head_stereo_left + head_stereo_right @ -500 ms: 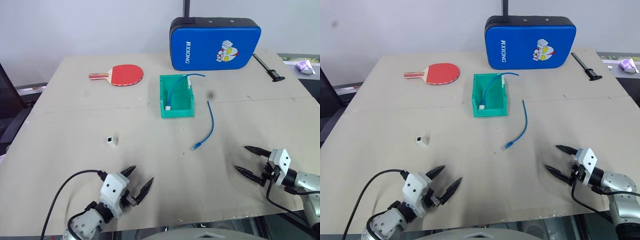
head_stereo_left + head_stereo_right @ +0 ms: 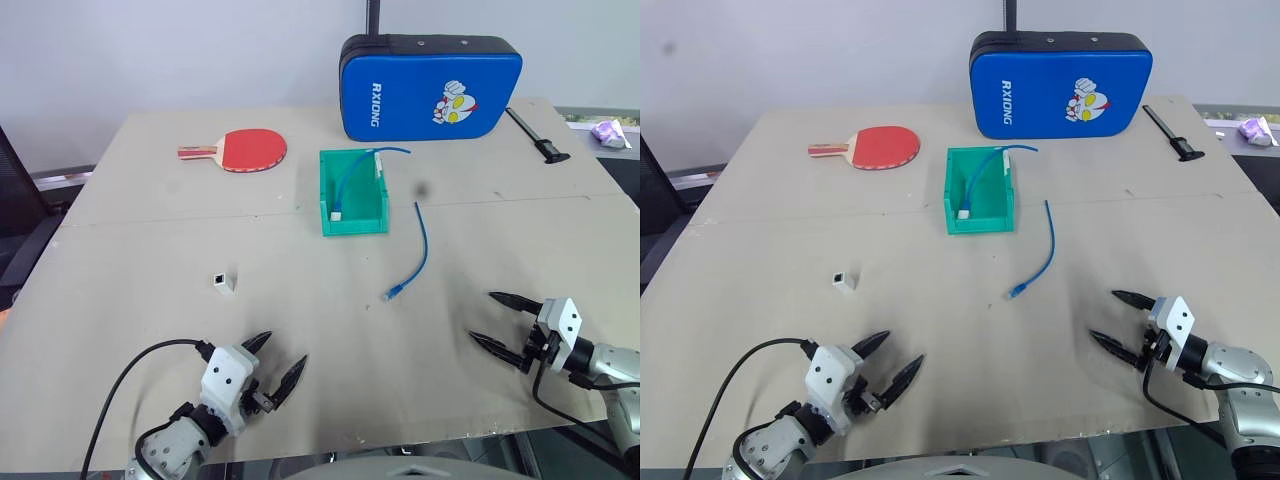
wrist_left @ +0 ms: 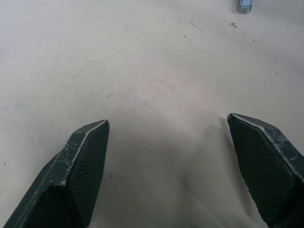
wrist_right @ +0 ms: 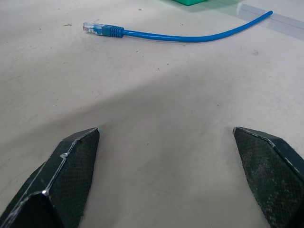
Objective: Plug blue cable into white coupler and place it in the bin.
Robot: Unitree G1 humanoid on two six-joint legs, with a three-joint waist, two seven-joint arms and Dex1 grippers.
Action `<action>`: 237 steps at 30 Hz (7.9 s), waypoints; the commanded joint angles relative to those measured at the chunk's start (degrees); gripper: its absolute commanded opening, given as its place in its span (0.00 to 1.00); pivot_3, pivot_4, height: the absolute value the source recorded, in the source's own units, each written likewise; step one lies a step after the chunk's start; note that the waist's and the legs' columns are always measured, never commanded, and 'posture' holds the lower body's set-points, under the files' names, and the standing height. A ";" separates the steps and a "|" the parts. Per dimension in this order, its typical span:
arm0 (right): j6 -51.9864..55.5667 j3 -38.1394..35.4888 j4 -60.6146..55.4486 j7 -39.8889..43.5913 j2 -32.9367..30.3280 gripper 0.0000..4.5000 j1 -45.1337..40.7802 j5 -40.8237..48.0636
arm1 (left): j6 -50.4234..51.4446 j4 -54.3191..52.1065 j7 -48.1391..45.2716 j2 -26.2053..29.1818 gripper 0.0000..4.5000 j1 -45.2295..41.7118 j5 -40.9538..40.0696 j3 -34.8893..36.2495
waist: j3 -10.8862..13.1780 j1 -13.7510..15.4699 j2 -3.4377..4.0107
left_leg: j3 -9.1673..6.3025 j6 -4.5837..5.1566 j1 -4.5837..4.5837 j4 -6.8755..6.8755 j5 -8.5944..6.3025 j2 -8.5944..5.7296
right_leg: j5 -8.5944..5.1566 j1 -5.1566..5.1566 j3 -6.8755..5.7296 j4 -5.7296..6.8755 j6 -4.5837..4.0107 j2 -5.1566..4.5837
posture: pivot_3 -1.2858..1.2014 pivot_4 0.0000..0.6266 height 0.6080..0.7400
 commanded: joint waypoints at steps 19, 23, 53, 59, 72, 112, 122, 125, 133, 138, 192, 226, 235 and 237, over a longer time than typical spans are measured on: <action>18.23 17.39 -5.77 8.93 -3.93 0.99 -29.73 -6.56 | 9.05 -6.29 -23.17 22.68 0.90 -8.16 -17.11 12.16 | 0.59 -0.29 -0.37 | -0.03 -0.01 -0.16 0.02 0.02 0.16 | 0.22 -0.29 -0.28 0.08 -0.35 0.06 | 0.52 0.24 0.91; 17.19 21.96 -1.34 14.05 -3.47 0.99 -35.55 -8.66 | 11.51 -6.72 -27.05 26.30 0.90 -10.54 -19.57 14.93 | 0.60 0.09 -0.37 | -0.10 -0.05 -0.67 0.03 0.02 0.04 | 0.17 -0.54 -0.43 -0.06 -0.25 -0.10 | 0.52 0.24 0.91; 36.01 34.77 4.97 7.13 16.20 0.01 -51.63 -21.16 | 9.83 -0.81 -29.64 21.58 0.90 -12.61 -16.26 16.57 | 0.61 -0.49 -0.42 | -0.29 -0.35 -1.10 0.14 0.19 -0.07 | 0.20 -0.96 -0.60 0.22 -0.24 -0.19 | 0.52 0.24 0.91; 41.84 30.92 3.34 4.83 16.75 0.63 -52.62 -18.91 | 12.04 0.78 -27.06 21.12 0.90 -19.38 -14.36 12.22 | 0.60 -0.63 -0.43 | -0.36 -0.41 -1.09 0.14 0.23 -0.11 | 0.28 -0.90 -0.66 0.21 -0.12 -0.21 | 0.52 0.24 0.91; 45.41 11.23 -29.11 4.25 4.88 0.99 -26.22 2.24 | 13.49 18.17 -25.53 17.95 0.90 -48.11 -0.42 -8.19 | 0.60 0.83 -0.42 | -0.90 -0.21 -1.15 0.17 0.11 -0.21 | 0.34 -0.70 -1.12 0.19 -0.02 -0.11 | 0.52 0.24 0.91; 35.37 2.42 -38.10 -6.16 -1.04 1.00 -6.56 8.64 | 11.59 34.80 -42.31 14.31 0.00 -65.73 7.88 -20.87 | 0.58 0.80 -0.43 | -1.05 -0.16 -1.01 0.89 0.10 -0.27 | 0.31 -0.28 -1.05 0.42 0.00 0.08 | 0.52 0.24 0.91; 56.92 2.50 -41.43 -16.54 5.27 1.00 -4.06 31.93 | 34.84 24.03 -34.32 2.55 0.00 -65.79 -15.50 -7.25 | 0.61 0.86 -0.49 | -1.26 -0.16 -1.18 1.02 0.10 -0.06 | 0.32 -0.29 -1.23 0.47 0.01 -0.05 | 0.52 0.24 0.91; 59.89 2.13 -40.55 -21.34 8.34 1.00 -7.20 37.67 | 42.92 20.33 -31.74 1.22 0.00 -64.85 -21.58 -5.28 | 0.61 0.12 -0.48 | -1.14 -0.16 -1.01 0.99 0.10 -0.10 | 0.32 -0.25 -1.12 0.55 0.01 -0.07 | 0.52 0.24 0.91; 62.02 1.47 -36.20 -31.52 16.55 1.00 -17.66 48.28 | 53.82 14.74 -27.76 0.25 0.00 -63.60 -30.80 -4.20 | 0.60 -0.37 -0.49 | -1.26 -0.16 -0.95 0.98 0.11 -0.14 | 0.31 -0.26 -1.15 0.75 -0.01 0.03 | 0.52 0.24 0.91; 62.06 2.28 -35.46 -32.35 17.51 1.00 -19.37 48.70 | 54.27 14.64 -25.92 -0.59 0.00 -63.69 -32.00 -3.96 | 0.60 -0.26 -0.49 | -1.23 -0.16 -0.98 0.97 0.11 -0.14 | 0.31 -0.27 -1.13 0.69 -0.01 0.01 | 0.52 0.24 0.91; 61.21 2.04 -31.08 -35.27 21.02 0.42 -20.59 52.24 | 52.91 14.33 -22.61 -3.37 0.00 -65.02 -38.32 -2.40 | 0.61 -0.48 -0.48 | -1.20 -0.16 -1.01 0.88 0.10 -0.14 | 0.31 -0.29 -1.11 0.59 -0.01 0.01 | 0.52 0.24 0.91; 59.96 -0.66 -32.00 -33.58 19.81 0.13 -18.84 57.47 | 51.39 15.49 -22.92 -0.70 0.00 -62.90 -37.84 -3.42 | 0.62 -0.50 -0.47 | -1.19 -0.16 -1.06 0.81 0.10 -0.13 | 0.31 -0.31 -1.12 0.43 0.00 0.00 | 0.52 0.24 0.91; 58.76 -0.35 -32.63 -33.08 19.83 0.24 -18.92 54.75 | 51.11 15.64 -22.74 -0.54 0.00 -62.72 -37.77 -3.90 | 0.62 -0.49 -0.47 | -1.20 -0.16 -1.07 0.81 0.10 -0.13 | 0.31 -0.31 -1.12 0.41 0.00 0.01 | 0.52 0.24 0.91; 58.47 -0.25 -32.71 -32.99 19.87 0.42 -18.93 54.32 | 51.01 15.62 -22.70 -0.49 0.00 -62.64 -37.77 -4.03 | 0.62 -0.51 -0.46 | -1.19 -0.16 -1.06 0.81 0.10 -0.13 | 0.31 -0.31 -1.11 0.41 0.00 0.00 | 0.52 0.24 0.91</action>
